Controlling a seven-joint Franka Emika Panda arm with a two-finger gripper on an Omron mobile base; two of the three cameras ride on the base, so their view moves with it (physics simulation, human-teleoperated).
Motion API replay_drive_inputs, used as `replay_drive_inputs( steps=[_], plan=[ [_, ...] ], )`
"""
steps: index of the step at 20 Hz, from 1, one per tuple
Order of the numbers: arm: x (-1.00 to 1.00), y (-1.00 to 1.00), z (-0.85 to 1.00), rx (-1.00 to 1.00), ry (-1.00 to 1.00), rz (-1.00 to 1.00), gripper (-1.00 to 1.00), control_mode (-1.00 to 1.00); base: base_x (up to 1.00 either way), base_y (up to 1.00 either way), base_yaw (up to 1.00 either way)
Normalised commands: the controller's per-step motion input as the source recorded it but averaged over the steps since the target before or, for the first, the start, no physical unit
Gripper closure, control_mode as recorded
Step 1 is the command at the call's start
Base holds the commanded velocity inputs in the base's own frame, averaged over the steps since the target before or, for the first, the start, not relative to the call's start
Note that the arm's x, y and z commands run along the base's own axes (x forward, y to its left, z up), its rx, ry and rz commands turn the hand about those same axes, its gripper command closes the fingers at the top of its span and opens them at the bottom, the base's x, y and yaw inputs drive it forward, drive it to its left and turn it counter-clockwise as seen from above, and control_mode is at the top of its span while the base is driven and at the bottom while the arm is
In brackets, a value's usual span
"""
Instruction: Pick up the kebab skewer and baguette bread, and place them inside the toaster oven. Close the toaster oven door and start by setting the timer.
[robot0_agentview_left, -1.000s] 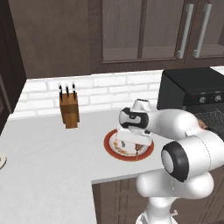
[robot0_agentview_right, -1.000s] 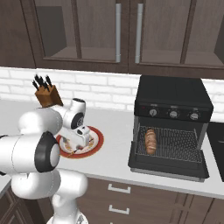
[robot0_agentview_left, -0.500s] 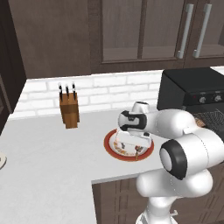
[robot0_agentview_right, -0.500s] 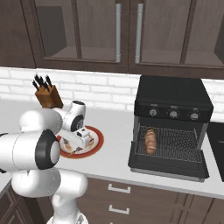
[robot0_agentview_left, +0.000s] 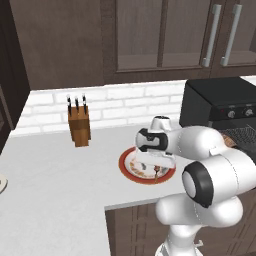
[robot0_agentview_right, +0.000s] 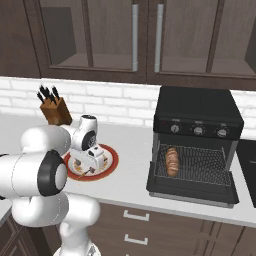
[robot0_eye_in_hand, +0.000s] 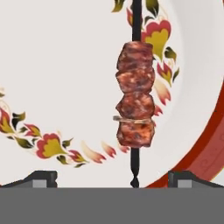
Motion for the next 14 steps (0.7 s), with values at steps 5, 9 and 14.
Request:
replay_drive_inputs(
  steps=[5, 9, 14],
  plan=[
    [-0.14, -0.14, -0.04, -0.01, -0.01, -0.04, -1.0, -1.0, 0.0, 0.0, 0.0],
    [0.0, 0.0, -0.17, 0.0, 0.0, -0.04, -1.0, -1.0, 0.0, 0.0, 0.0],
    [0.01, 0.05, -0.19, 0.0, 0.0, 0.0, -1.0, -1.0, 0.0, 0.0, 0.0]
  ],
)
